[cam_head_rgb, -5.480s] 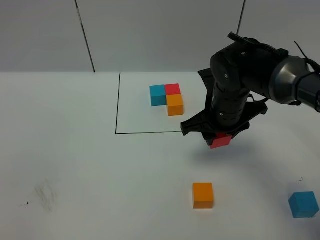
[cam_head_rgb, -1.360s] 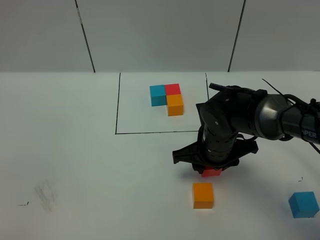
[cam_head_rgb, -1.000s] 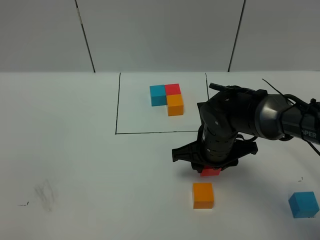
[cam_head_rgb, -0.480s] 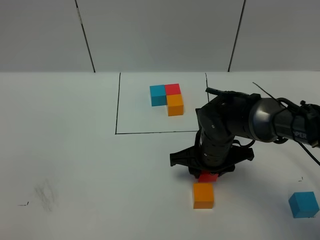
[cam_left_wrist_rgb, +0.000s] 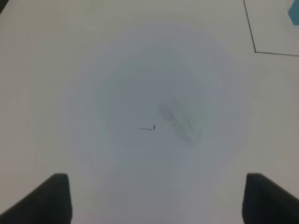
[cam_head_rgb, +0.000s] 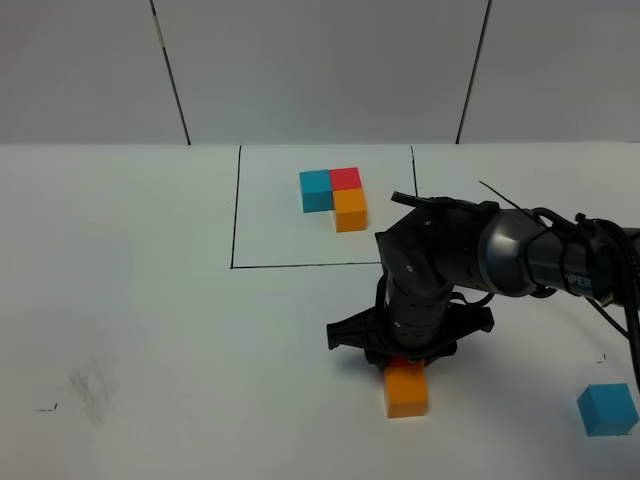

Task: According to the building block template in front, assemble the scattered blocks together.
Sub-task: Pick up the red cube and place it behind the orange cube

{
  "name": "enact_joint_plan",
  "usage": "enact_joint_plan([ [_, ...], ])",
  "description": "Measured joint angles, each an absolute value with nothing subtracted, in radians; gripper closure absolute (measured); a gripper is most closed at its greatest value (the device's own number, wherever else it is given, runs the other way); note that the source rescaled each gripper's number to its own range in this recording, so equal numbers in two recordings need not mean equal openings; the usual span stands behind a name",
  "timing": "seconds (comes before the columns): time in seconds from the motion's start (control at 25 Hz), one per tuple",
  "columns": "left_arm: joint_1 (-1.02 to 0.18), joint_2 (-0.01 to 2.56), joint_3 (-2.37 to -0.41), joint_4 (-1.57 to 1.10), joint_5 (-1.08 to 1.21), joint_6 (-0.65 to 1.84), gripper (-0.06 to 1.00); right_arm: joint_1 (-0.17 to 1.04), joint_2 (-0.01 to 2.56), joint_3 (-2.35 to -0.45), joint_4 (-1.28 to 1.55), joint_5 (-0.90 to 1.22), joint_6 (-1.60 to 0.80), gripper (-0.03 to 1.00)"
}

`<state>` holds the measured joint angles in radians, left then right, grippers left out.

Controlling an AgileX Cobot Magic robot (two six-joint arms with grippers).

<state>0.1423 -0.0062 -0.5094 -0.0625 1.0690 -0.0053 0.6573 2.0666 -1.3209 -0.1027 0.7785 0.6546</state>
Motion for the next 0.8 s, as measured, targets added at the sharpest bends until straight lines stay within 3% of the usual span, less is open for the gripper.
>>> enact_joint_plan([
  [0.8, 0.142, -0.006, -0.509, -0.062, 1.069, -0.005, 0.30, 0.664, 2.085, -1.323, -0.089, 0.751, 0.657, 0.96],
])
